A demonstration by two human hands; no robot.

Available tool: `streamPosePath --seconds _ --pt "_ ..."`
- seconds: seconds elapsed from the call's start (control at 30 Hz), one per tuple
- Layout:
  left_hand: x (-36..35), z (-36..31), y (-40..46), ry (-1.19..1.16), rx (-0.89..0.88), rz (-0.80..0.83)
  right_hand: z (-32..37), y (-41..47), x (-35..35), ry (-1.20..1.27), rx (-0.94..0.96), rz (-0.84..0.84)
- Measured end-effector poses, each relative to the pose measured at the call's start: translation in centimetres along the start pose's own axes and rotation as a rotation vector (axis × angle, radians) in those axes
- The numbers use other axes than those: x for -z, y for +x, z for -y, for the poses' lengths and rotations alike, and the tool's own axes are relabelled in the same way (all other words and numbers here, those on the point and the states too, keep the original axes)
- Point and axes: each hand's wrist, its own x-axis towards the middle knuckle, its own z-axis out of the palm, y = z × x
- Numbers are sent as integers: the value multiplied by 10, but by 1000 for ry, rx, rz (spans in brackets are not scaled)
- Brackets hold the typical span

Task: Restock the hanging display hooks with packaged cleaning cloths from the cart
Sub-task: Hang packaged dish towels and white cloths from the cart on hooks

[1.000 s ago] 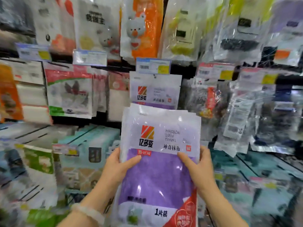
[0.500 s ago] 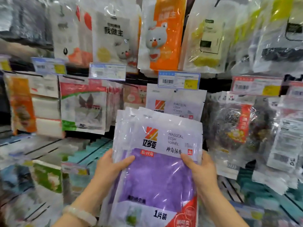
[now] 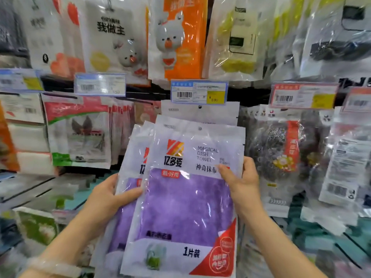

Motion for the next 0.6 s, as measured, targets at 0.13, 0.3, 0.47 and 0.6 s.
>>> streamPosePath --seconds 0.13,0.3,0.47,0.6 --pt "-9 -3 -1 7 -4 -29 8 1 10 -1 106 19" --pt "-16 -11 -4 -36 -21 -71 25 10 9 2 237 32" --pt "-17 -37 -2 -51 -73 -106 41 29 -2 28 293 42" --pt "-15 -45 2 -16 -36 -132 33 37 -6 -5 237 32"
